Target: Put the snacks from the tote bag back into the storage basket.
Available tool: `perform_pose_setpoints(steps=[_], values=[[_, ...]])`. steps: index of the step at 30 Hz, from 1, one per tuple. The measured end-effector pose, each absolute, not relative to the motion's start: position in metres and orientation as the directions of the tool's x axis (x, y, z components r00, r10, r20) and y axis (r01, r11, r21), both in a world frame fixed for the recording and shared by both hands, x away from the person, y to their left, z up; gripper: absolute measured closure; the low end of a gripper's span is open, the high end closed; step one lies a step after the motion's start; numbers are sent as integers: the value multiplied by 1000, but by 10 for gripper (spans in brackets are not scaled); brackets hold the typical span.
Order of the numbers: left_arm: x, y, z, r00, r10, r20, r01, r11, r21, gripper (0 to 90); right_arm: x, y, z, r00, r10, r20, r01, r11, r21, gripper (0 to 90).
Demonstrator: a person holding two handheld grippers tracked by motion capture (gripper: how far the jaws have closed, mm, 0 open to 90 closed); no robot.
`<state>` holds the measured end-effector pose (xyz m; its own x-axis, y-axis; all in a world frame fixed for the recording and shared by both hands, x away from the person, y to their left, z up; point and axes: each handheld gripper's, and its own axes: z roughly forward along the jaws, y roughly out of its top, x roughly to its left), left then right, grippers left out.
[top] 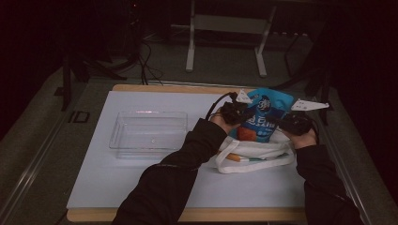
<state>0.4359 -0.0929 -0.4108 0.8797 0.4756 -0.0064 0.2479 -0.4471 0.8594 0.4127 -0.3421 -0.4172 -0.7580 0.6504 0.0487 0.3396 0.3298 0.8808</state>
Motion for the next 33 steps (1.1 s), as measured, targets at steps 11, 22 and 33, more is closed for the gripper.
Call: perform_pose_setpoints(steps=[11,22,33], values=[[434,-93,-395,890,456,-1,229,-446,865,900,409,-344,-404,-762,646,41,326,328,887,880],[426,-89,-366,905,425,22,188,-446,875,900,400,-346,-372,-783,622,9,281,341,897,882],[416,-79,-334,925,376,42,139,-440,887,900,391,-345,-342,-807,590,-9,239,340,910,883]])
